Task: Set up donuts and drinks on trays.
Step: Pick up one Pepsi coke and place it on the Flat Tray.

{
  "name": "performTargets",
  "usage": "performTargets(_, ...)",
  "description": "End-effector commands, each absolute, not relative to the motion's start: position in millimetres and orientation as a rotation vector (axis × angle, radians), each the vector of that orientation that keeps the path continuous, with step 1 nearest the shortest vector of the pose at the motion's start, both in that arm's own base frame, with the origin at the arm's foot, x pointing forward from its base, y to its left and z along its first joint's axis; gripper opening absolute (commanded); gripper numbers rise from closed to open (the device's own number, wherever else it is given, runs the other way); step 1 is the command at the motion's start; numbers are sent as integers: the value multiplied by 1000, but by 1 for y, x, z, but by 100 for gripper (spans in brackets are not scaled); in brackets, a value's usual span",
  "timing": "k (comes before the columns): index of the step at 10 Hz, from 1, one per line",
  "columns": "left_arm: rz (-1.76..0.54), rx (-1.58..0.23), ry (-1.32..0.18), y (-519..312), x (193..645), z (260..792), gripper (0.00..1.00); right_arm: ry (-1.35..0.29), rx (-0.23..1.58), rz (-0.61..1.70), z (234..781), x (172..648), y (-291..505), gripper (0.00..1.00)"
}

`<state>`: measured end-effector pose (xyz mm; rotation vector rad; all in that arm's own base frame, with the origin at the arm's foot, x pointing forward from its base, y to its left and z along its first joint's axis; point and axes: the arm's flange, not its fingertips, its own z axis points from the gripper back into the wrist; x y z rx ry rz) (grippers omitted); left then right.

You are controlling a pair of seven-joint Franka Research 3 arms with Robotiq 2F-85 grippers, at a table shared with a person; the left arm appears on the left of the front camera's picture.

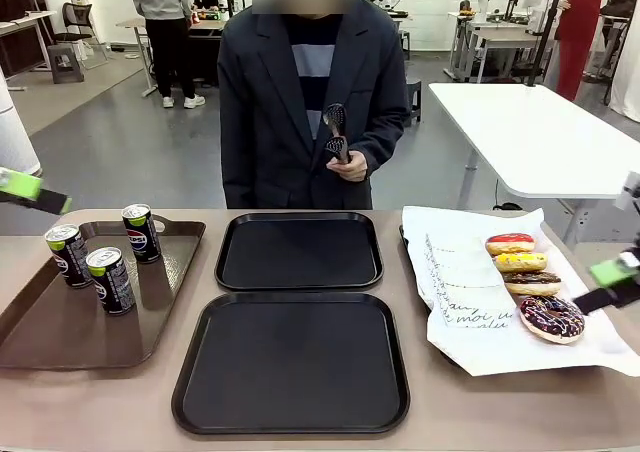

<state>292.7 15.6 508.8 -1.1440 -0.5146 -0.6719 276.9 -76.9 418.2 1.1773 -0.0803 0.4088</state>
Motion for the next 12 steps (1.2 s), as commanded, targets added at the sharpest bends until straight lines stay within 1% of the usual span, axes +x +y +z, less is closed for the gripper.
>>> performTargets(1,-518,-1227,-525,62,294,476,100,-133,1254,276,407,281,-129,100)
performTargets(2,-455,-1242,-547,83,288,464,100,-182,1240,154,402,269,-153,100)
performTargets(4,-350,-1229,-562,117,278,449,100,-224,1246,-4,395,249,-194,100)
performTargets(8,-203,-1170,-551,159,263,430,100,-313,1329,-156,377,221,-240,100)
performTargets(9,-184,-1132,-542,164,261,428,100,-324,1324,-178,379,220,-242,100)
performTargets(10,-174,-1087,-533,163,262,429,100,-393,1283,-216,383,222,-240,100)
performTargets(11,-182,-1160,-540,164,263,428,100,-294,1294,-174,376,216,-238,100)
performTargets(12,-182,-1160,-540,164,263,428,100,-294,1294,-174,376,216,-238,100)
